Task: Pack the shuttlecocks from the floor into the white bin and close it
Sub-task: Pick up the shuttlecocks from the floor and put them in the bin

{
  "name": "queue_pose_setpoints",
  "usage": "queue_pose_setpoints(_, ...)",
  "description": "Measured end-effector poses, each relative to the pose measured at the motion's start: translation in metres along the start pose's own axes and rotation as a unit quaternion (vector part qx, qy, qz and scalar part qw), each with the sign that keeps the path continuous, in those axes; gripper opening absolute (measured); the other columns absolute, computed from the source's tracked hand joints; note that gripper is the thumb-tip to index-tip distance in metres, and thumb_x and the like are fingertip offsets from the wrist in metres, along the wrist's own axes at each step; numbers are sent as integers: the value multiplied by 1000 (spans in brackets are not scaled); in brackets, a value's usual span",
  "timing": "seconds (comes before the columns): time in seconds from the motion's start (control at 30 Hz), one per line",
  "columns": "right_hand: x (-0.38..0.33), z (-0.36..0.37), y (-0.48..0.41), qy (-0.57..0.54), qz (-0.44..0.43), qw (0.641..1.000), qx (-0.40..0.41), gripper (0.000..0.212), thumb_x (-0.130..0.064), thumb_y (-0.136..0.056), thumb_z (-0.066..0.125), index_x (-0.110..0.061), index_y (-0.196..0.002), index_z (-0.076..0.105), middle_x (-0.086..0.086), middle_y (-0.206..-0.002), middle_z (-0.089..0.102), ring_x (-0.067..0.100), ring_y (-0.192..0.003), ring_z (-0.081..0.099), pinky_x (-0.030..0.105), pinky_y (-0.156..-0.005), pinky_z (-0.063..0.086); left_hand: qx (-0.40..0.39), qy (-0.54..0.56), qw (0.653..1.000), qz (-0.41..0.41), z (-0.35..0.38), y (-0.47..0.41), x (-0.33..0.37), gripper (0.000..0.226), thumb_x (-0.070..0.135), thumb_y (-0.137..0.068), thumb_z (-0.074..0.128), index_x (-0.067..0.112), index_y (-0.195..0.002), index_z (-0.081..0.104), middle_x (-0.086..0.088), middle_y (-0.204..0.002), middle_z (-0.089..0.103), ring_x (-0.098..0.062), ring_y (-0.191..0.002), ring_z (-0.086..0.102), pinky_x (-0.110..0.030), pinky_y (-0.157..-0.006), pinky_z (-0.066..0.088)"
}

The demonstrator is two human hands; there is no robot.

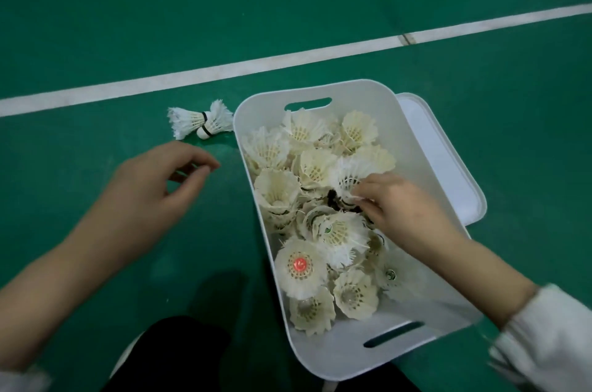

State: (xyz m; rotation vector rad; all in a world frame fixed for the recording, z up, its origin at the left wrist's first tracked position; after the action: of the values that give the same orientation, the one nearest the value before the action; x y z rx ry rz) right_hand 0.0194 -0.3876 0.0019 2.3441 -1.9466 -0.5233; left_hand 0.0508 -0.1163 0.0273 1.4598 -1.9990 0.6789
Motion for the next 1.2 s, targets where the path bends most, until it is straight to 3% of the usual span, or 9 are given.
queue_pose_setpoints(0.23, 14, 35, -18, 41, -8, 998, -57, 34, -11, -93, 46, -25, -119, 62, -11, -128, 58, 17, -124, 46, 28, -109, 31, -37, 1, 999, 2, 10, 5, -15, 20, 16, -87, 60, 36, -85, 60, 26, -100, 57, 9, -83, 56, -4, -66, 40)
queue_pose_setpoints(0.33, 17, 37, -27, 46, 9, 995, -88, 33, -10, -91, 45, -24, -113, 66, -13, -125, 59, 19, -129, 42, 36, -101, 43, -55, -3, 998, -1, 15, 8, -18, 16, 11, -85, 60, 26, -87, 65, 22, -103, 57, 10, -84, 55, 1, -65, 36)
queue_pose_setpoints(0.47, 14, 36, -34, 76, 6, 991, -113, 33, -6, -89, 43, -20, -111, 64, -11, -120, 59, 20, -113, 48, 38, -87, 49, -70, 0, 998, 4, 16, 12, -21, 8, 17, -86, 60, 20, -88, 66, 16, -97, 60, 9, -84, 55, 2, -68, 35)
queue_pose_setpoints(0.53, 8, 34, -33, 89, -14, 987, -130, 38, -5, -89, 42, -24, -119, 57, -10, -123, 55, 19, -107, 47, 33, -88, 46, -73, 4, 997, -1, 15, 14, -23, 9, 12, -86, 62, 19, -88, 67, 14, -83, 64, 7, -85, 55, 2, -68, 35)
queue_pose_setpoints(0.7, -9, 2, -21, 92, -2, 973, -212, 58, -8, -86, 46, -34, -136, 35, -10, -142, 36, 18, -120, 46, 33, -99, 43, -70, -6, 997, -15, 6, 14, -41, 14, 9, -85, 60, 22, -90, 65, 15, -86, 62, 5, -86, 53, -2, -70, 37)
queue_pose_setpoints(0.8, -35, -40, -26, 126, -11, 979, -158, 39, -17, -92, 43, -32, -128, 44, -11, -134, 46, 13, -112, 52, 29, -95, 44, -70, -29, 997, -11, 4, 2, -59, 12, 12, -86, 59, 22, -92, 64, 12, -86, 61, 4, -85, 53, -7, -72, 39)
queue_pose_setpoints(0.93, -102, -84, -51, -41, -50, 998, -25, 22, -26, -92, 46, -29, -110, 58, -15, -110, 56, 3, -86, 55, 21, -81, 44, -49, -75, 996, -24, 7, -34, -93, 11, 16, -87, 58, 13, -97, 64, 1, -91, 61, -10, -81, 55, -25, -77, 43)
queue_pose_setpoints(1.07, -171, -41, -109, -167, -75, 983, -21, 31, -11, -90, 48, -18, -119, 56, -1, -118, 51, 15, -101, 55, 24, -92, 41, -32, -83, 990, -105, 18, -79, -138, 12, 20, -86, 59, 10, -93, 62, -5, -91, 62, -25, -86, 58, -33, -76, 45)
queue_pose_setpoints(1.2, -197, 34, -174, -254, 79, 962, -60, 42, -1, -87, 45, -4, -128, 39, 11, -136, 30, 32, -112, 50, 30, -91, 36, 14, -35, 976, -214, 28, -104, -171, 26, 24, -85, 60, 5, -102, 58, -12, -100, 64, -28, -90, 59, -33, -75, 43)
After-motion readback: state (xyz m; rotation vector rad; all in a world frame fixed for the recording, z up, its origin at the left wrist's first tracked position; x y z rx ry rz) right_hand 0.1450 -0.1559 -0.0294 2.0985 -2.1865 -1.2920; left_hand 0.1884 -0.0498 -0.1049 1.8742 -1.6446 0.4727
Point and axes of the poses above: each hand's wrist, its own y-axis away from the middle knuckle, its own z-axis out of the palm, x = y × z, the point moved 5 cm from there along -y, towards the middle knuckle
